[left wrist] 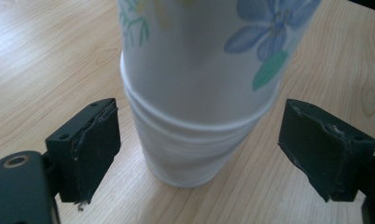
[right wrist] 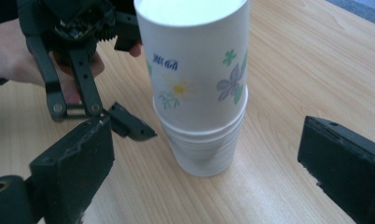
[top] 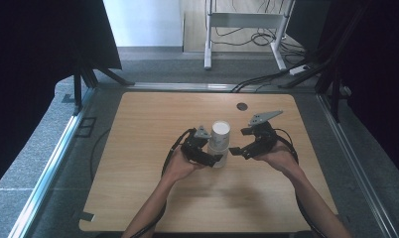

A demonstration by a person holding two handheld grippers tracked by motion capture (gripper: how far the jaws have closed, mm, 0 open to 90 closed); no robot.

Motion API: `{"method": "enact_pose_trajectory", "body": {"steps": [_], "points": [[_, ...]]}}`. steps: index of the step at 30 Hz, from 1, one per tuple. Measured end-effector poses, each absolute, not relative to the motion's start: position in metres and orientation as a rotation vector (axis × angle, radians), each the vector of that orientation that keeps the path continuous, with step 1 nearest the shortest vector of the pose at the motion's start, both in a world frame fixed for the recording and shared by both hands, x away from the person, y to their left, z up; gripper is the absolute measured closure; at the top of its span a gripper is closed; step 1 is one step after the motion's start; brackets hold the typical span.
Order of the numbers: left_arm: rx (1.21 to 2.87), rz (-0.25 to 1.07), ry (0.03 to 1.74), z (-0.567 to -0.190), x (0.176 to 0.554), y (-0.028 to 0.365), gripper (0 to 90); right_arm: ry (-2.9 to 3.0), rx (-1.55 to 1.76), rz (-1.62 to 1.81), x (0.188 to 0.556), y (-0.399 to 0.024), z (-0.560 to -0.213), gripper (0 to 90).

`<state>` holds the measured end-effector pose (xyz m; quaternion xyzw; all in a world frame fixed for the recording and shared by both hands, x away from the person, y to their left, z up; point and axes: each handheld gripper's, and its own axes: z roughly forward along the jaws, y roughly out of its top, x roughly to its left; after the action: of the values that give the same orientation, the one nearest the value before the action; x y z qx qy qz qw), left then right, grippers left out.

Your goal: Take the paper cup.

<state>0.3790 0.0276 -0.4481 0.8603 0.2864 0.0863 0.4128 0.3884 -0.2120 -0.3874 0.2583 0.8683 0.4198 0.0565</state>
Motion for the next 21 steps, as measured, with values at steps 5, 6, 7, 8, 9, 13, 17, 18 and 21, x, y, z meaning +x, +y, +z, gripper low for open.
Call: {"method": "enact_pose_trajectory", "body": {"steps": [5,6,7,8,9,13,17,18,21], "points": [[2.160,0.216,0.721,-0.450,0.383,0.023,14.1,2.637,0.772,1.263,0.395,-0.206,-0.383,7.9],[2.153,0.212,0.721,-0.450,0.384,0.021,14.3,2.637,0.770,1.265,0.396,-0.205,-0.382,8.4],[2.151,0.215,0.721,-0.450,0.384,0.021,14.8,2.639,0.770,1.267,0.397,-0.203,-0.380,9.0],[2.149,0.217,0.721,-0.451,0.384,0.020,15.3,2.638,0.770,1.268,0.398,-0.202,-0.379,9.5],[2.148,0.222,0.722,-0.451,0.384,0.020,15.7,2.641,0.768,1.265,0.399,-0.200,-0.378,10.1],[2.142,0.228,0.727,-0.451,0.384,0.021,19.2,2.652,0.755,1.251,0.404,-0.194,-0.374,13.0],[2.142,0.228,0.726,-0.452,0.384,0.021,19.6,2.653,0.749,1.242,0.407,-0.188,-0.370,14.0],[2.145,0.230,0.723,-0.452,0.384,0.021,19.7,2.653,0.744,1.240,0.407,-0.186,-0.369,14.4],[2.145,0.237,0.723,-0.452,0.384,0.021,20.1,2.658,0.737,1.239,0.409,-0.182,-0.365,16.2]]}}
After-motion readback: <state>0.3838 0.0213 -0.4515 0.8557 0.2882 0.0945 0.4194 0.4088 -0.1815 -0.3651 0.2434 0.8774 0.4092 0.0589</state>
